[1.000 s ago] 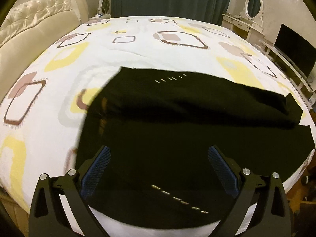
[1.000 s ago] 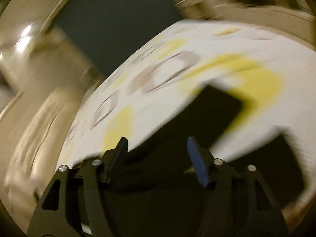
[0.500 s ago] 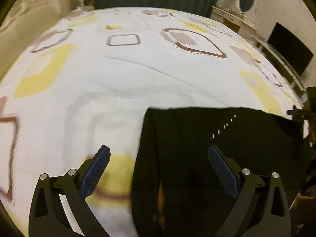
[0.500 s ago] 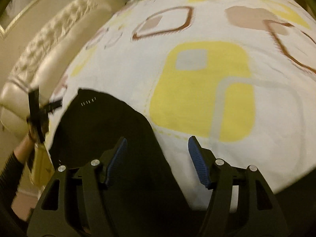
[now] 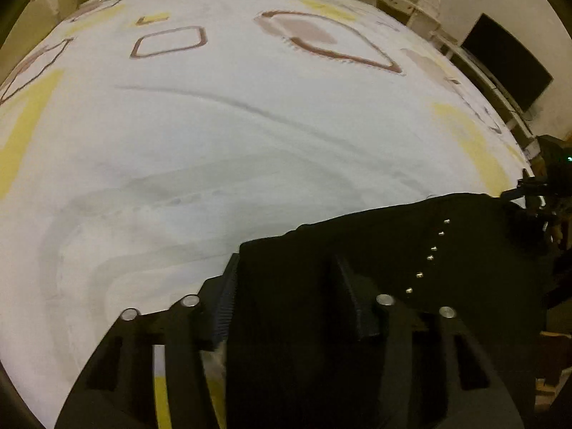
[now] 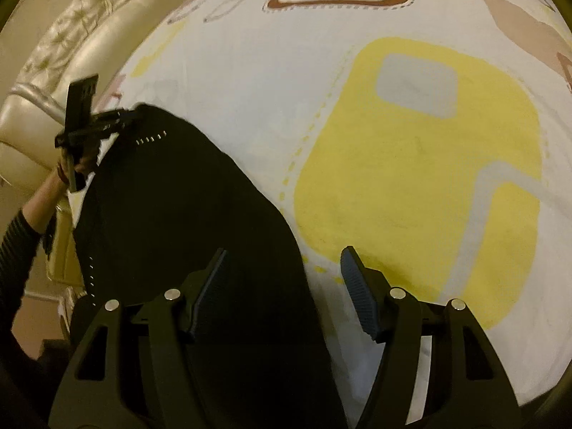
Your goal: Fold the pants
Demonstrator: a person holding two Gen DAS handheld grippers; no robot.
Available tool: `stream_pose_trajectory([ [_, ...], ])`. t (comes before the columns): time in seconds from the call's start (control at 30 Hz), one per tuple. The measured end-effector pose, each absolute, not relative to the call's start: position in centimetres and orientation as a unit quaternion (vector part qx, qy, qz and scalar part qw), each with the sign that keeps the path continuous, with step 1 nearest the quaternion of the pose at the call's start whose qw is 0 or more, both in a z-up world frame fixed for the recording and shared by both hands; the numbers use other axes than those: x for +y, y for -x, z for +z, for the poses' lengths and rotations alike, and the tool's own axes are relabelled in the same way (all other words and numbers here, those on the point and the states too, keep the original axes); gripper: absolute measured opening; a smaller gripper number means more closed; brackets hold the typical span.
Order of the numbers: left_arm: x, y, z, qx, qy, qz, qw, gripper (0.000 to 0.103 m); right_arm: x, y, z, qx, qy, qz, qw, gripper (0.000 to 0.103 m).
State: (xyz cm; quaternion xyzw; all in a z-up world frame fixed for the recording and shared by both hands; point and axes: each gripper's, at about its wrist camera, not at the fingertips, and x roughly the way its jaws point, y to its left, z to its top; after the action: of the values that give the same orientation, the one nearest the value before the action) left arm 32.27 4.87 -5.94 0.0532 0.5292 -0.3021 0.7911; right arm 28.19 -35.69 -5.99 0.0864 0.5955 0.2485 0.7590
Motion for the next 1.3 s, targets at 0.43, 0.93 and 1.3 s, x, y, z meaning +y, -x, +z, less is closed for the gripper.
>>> stream_pose_trajectory([
  [0.43, 5.4, -31.5, -1.2, 0.503, -0.027, -0.312, 0.805, 0.032, -33.5, -25.7, -1.1, 0.559, 0.002, 0.206, 0.804, 0.007],
  [0.93, 10.1, -18.2, 5.4, 0.439, -0.002, -0.327, 0.837, 0.032, -28.2, -10.6, 4.5, 0.441, 0.104, 0.144, 0.880, 0.007],
  [1.3, 14.6, -9.4, 1.1, 0.454, 0.040, -0.320, 0.830, 0.032, -25.1, -2.4, 0.6, 0.434, 0.119, 0.126, 0.884, 0.007],
])
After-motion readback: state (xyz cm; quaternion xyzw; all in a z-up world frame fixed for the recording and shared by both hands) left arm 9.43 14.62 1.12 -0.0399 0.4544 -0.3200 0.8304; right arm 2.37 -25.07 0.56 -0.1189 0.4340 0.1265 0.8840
